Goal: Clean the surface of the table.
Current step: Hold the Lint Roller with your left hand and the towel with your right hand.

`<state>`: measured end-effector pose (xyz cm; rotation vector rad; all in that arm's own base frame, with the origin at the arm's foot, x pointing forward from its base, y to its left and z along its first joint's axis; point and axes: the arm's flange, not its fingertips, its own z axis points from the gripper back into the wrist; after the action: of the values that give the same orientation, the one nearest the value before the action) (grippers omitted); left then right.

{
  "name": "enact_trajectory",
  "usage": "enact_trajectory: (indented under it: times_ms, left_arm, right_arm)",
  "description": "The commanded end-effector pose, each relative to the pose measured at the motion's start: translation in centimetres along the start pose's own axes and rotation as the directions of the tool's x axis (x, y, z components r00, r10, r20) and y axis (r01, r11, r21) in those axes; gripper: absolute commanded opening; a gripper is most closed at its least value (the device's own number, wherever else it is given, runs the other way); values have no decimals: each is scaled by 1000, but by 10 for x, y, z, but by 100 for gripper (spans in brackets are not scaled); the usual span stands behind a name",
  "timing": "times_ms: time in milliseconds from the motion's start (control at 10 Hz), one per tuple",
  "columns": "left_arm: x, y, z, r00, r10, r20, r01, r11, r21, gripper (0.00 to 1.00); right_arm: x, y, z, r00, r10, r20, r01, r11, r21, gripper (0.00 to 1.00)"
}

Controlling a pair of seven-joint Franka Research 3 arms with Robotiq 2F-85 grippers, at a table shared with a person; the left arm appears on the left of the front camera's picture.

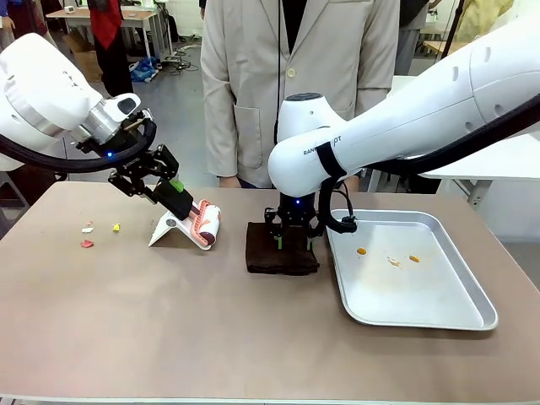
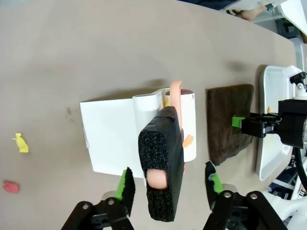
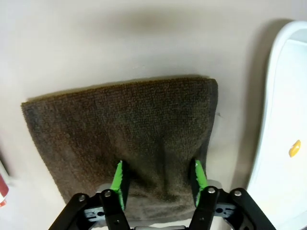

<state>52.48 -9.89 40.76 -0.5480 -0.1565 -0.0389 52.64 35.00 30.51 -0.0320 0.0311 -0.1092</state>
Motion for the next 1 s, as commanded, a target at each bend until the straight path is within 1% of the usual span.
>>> enact_trajectory:
  times_ms: [0,100,200,300,400,900]
  left_arm:
    - [4,8,-2,999,-26,20,27,999,-43,0]
    - [3,11,-1,999,-24,25,25,999,-45,0]
    - [3,18,0,999,-22,30,24,999,-49,0]
    - [3,19,1,999,-19,32,20,999,-50,3]
    - [2,20,2,999,-20,36,22,998,-51,0]
    - [-1,21,6,998,-21,63,25,998,-64,0]
  right_arm:
    - [3,-5,-6,1000,10,-18,-9,1000,23,0]
    - [2,-5,-6,1000,11,-21,-11,1000,23,0]
    - [3,-6,-7,1000,15,-25,-14,1000,25,7]
    - [2,-6,-8,999,18,-30,-17,999,29,0]
    - [2,-6,-8,999,23,-32,-22,999,35,0]
    - [0,-8,-6,999,32,-25,-31,998,63,0]
